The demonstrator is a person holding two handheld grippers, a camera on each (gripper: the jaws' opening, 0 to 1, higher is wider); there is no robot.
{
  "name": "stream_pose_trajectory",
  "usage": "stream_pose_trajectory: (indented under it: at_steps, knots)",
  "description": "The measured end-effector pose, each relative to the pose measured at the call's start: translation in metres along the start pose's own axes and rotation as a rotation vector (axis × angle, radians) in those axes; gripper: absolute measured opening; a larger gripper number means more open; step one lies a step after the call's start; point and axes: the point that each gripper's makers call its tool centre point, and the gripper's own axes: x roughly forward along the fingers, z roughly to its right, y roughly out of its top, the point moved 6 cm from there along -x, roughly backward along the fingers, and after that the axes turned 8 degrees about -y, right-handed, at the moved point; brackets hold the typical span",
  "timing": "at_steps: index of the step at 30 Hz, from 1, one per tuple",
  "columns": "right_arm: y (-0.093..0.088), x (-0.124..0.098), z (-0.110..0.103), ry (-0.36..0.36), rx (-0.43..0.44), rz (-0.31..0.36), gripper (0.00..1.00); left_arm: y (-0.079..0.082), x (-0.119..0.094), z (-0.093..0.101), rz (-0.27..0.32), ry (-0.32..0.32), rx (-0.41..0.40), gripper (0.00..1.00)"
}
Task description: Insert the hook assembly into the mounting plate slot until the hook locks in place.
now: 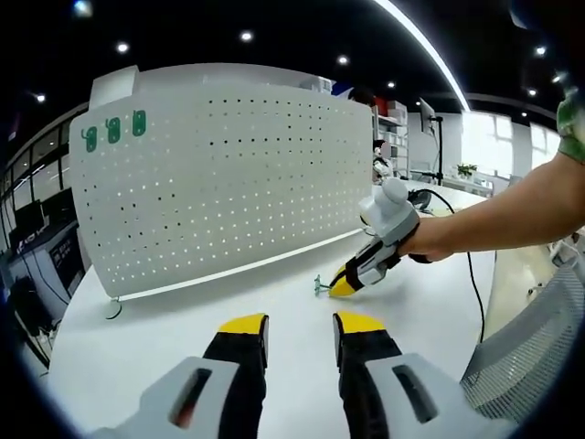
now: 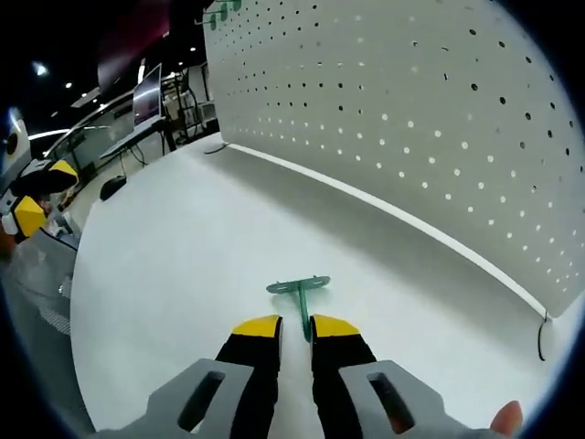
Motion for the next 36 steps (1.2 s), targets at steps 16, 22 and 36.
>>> stream_pose_trajectory:
  at_steps: [16,22,36]
  knots:
    - [-0.0027,-0.0003,-0.0024,-0.005,-0.022,-0.011,0.05,-0.0012,0.001,0.0003,-0.001,-0.007,-0.001,0.28]
    - [-0.0035,-0.0002,-0.0028,-0.003,-0.02,-0.019,0.02,-0.001,0.0022,0.0003,0.0,-0.009,0.0,0.28]
    - [-0.0005,-0.0054,-0.0046,-0.001,-0.009,-0.024,0.02,-0.001,0.0047,0.0012,-0.001,-0.017,0.001,0.28]
